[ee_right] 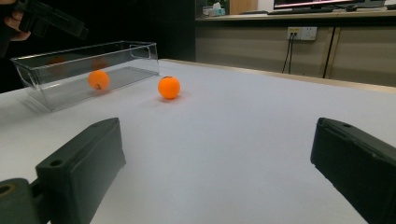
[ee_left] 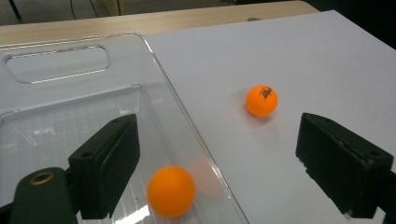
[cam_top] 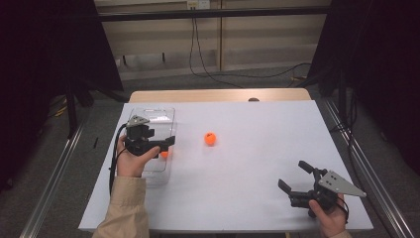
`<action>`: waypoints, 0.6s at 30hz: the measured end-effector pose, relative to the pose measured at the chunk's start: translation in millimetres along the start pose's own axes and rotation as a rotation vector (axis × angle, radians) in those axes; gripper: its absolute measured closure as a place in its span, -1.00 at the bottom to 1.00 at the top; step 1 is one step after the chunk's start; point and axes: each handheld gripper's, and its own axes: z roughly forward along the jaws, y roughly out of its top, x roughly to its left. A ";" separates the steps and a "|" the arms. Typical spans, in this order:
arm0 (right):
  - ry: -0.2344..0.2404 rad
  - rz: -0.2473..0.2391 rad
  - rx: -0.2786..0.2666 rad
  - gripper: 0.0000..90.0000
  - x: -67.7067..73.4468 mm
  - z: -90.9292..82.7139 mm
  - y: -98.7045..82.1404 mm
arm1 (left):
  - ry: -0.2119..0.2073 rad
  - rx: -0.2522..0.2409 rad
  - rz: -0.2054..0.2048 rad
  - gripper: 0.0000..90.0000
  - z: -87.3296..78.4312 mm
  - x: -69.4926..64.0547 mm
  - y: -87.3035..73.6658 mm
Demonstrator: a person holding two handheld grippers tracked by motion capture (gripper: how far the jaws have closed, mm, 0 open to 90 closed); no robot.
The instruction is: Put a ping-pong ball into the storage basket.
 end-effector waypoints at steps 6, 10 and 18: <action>0.003 -0.004 0.001 -0.95 0.5 0.2 -0.2 | -0.008 0.000 0.003 -0.70 1.8 -3.3 0.5; 0.002 -0.003 0.002 -0.95 0.4 0.5 -0.2 | -0.014 0.004 0.007 -0.71 3.9 -5.7 0.6; 0.003 -0.006 0.003 -0.95 0.3 0.6 -0.3 | -0.021 0.005 0.012 -0.72 7.0 -10.1 1.1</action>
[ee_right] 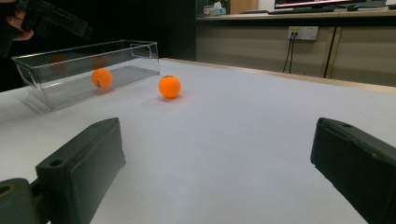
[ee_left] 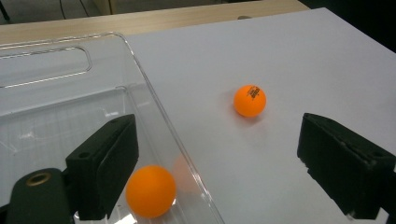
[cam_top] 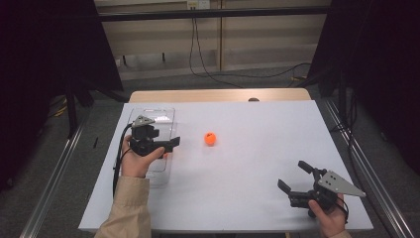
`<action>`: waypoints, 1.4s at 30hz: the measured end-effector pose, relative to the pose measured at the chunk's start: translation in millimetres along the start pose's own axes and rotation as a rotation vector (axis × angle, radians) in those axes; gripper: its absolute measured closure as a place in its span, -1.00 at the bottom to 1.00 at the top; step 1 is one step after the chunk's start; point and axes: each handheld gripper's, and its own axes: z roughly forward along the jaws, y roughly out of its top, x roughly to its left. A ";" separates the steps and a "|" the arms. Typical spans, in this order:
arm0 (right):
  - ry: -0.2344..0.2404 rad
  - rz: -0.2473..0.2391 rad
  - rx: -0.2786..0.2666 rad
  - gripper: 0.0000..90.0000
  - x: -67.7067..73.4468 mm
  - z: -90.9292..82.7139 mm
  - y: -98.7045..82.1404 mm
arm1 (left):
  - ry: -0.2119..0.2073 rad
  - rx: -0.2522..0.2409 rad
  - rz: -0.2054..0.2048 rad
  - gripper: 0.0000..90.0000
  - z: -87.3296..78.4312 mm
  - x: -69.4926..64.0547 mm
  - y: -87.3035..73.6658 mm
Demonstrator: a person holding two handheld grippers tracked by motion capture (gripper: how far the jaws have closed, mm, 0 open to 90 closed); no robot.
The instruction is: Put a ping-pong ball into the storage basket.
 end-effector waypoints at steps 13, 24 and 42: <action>-0.001 0.001 -0.001 -0.95 -0.1 -0.1 0.0 | -0.024 0.010 0.011 -0.72 6.7 -9.0 0.9; -0.001 -0.001 0.000 -0.95 0.0 0.2 0.1 | -0.042 0.014 0.024 -0.72 8.6 -13.2 2.5; -0.001 -0.001 0.000 -0.95 0.0 0.4 0.0 | -0.070 0.035 0.049 -0.72 18.8 -24.9 3.3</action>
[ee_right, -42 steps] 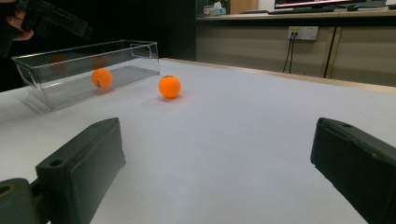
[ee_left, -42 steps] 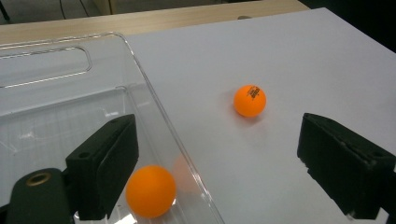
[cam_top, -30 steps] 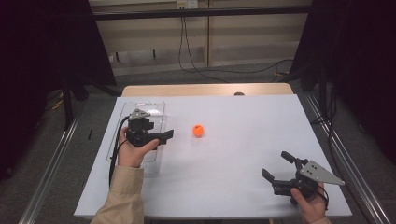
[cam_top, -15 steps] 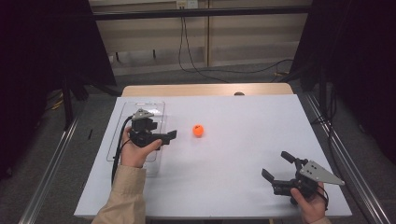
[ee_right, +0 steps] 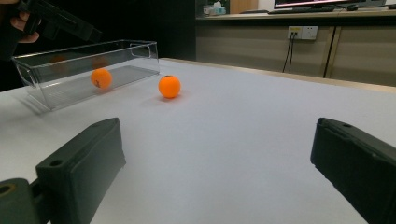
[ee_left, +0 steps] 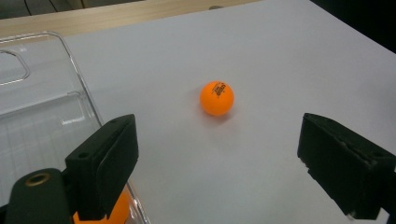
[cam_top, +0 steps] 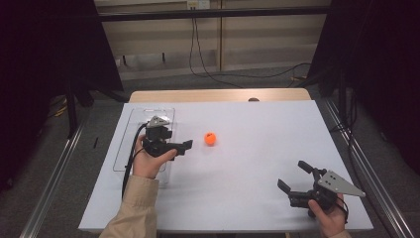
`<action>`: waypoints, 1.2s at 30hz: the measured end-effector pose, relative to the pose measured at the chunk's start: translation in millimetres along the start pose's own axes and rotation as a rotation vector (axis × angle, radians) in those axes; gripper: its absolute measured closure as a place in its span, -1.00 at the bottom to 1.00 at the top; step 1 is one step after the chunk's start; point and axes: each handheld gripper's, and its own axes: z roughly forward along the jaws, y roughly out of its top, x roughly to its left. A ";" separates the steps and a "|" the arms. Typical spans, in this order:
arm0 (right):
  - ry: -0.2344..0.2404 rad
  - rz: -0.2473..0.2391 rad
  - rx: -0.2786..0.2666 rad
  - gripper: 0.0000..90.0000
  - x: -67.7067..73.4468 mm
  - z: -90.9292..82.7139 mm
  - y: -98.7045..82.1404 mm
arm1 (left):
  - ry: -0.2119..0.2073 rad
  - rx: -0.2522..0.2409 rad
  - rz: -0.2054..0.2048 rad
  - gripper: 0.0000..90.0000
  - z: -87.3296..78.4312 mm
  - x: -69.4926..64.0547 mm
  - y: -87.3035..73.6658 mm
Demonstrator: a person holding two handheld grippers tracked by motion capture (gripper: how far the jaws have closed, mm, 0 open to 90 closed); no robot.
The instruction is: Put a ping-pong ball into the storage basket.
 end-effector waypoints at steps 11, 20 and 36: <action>0.002 -0.001 0.000 -0.95 0.0 0.2 0.0 | -0.003 0.005 0.008 -0.72 5.2 -5.0 0.2; 0.003 0.000 0.002 -0.95 0.2 0.6 -0.1 | -0.006 0.018 0.030 -0.72 12.0 -10.0 0.0; 0.004 0.002 0.004 -0.95 0.4 1.0 -0.3 | -0.003 0.025 0.048 -0.72 24.4 -16.0 -1.1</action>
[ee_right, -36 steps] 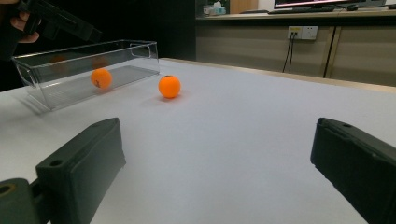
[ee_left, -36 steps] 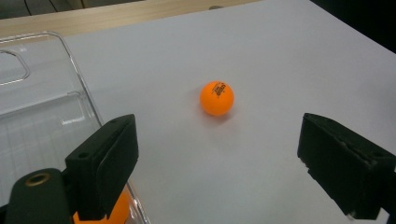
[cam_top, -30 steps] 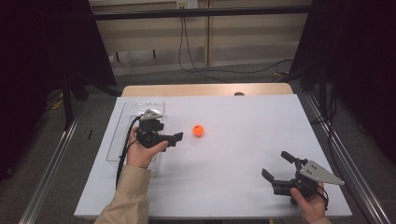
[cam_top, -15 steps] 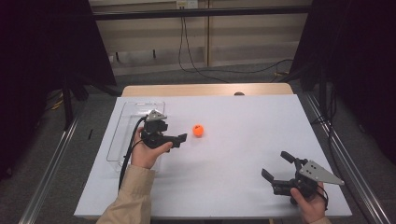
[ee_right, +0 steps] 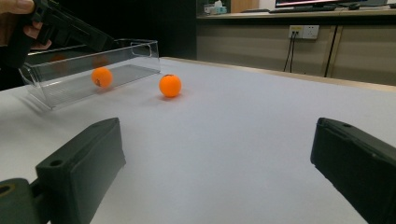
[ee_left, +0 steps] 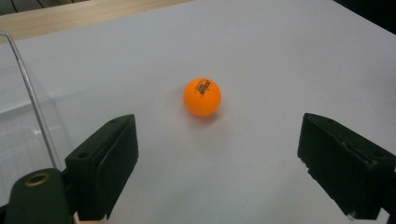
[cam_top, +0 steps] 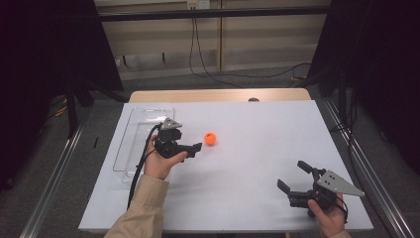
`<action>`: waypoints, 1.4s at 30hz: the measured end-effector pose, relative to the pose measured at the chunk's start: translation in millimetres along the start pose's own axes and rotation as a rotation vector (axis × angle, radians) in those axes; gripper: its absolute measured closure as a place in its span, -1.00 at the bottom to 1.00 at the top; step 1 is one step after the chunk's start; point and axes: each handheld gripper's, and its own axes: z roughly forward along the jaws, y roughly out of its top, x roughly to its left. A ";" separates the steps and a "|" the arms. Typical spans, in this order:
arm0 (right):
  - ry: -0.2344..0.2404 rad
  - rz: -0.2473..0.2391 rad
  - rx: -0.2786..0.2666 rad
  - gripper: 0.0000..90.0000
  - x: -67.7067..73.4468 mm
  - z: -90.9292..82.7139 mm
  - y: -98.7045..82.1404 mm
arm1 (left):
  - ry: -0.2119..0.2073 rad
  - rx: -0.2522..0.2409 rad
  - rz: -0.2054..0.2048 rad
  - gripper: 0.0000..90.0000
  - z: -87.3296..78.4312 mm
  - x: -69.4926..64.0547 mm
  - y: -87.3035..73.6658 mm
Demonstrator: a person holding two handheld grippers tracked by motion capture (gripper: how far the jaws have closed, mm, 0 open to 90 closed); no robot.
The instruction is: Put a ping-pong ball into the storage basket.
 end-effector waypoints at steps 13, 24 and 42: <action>0.001 -0.002 0.002 -0.95 0.0 0.1 -0.1 | 0.008 0.010 0.003 -0.72 12.0 -3.1 -1.3; 0.002 -0.002 0.001 -0.95 -0.1 0.1 0.0 | 0.009 0.010 0.005 -0.73 19.5 -4.3 -1.3; 0.003 -0.003 0.001 -0.95 -0.1 -0.1 0.0 | 0.028 0.017 0.015 -0.73 34.0 -6.4 -1.5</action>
